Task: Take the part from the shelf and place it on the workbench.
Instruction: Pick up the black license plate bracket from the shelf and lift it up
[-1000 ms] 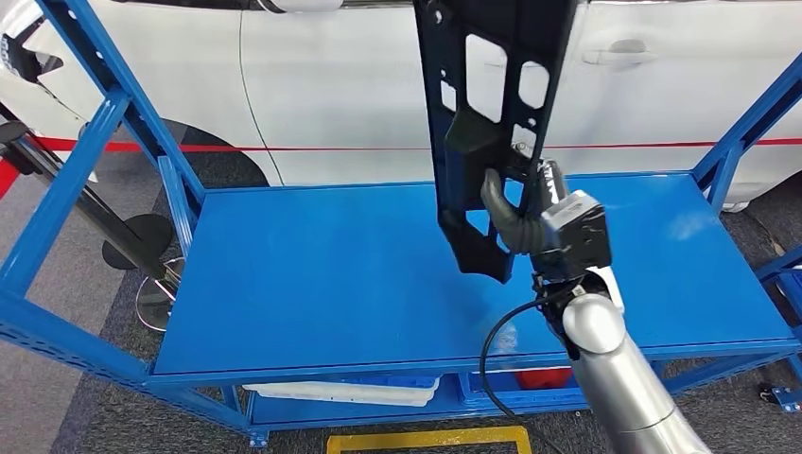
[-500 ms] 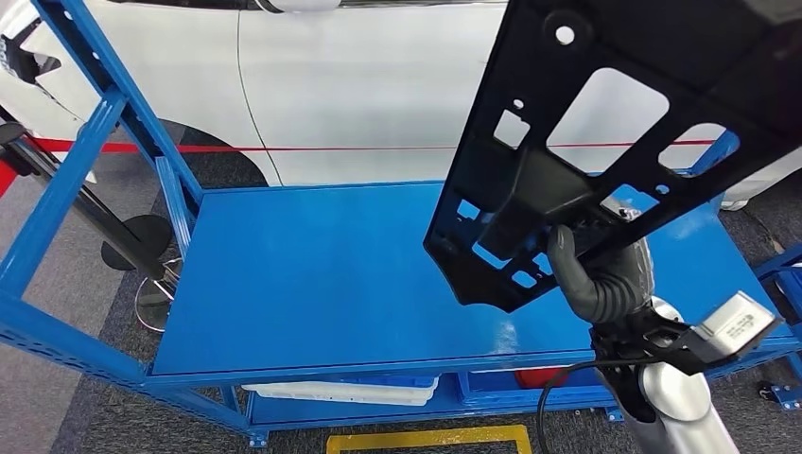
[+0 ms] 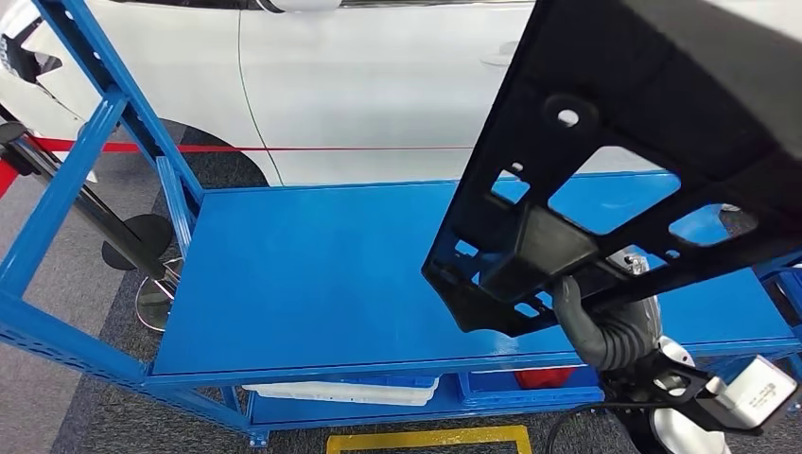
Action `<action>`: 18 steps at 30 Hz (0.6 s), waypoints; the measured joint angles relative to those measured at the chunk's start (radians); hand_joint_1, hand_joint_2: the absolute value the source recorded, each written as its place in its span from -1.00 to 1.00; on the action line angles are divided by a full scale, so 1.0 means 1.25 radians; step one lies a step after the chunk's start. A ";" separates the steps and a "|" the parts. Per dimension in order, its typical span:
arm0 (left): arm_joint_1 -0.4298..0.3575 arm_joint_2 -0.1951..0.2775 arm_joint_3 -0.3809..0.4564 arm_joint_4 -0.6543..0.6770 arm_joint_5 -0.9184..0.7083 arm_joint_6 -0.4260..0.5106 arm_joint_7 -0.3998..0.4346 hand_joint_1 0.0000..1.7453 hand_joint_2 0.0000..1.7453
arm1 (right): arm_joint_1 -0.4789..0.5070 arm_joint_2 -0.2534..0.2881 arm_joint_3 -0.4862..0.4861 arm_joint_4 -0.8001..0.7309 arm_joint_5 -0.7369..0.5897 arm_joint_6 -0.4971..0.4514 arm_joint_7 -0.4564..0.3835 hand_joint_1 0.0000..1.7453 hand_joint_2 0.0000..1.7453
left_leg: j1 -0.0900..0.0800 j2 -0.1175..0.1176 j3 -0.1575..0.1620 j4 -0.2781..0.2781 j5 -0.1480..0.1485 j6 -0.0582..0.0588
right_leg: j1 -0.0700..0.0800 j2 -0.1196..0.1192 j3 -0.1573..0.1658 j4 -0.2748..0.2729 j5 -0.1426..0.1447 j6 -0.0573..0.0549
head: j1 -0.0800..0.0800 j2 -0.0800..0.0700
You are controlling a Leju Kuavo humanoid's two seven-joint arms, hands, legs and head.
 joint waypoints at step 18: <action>-0.004 0.006 0.075 0.001 0.055 -0.035 0.045 -1.00 -1.00 | 0.136 0.057 -0.005 -0.017 0.050 -0.006 -0.085 1.00 1.00 | 0.002 0.003 0.004 -0.015 0.017 0.015 | -0.002 0.000 -0.002 0.005 -0.005 0.013 | 0.001 0.000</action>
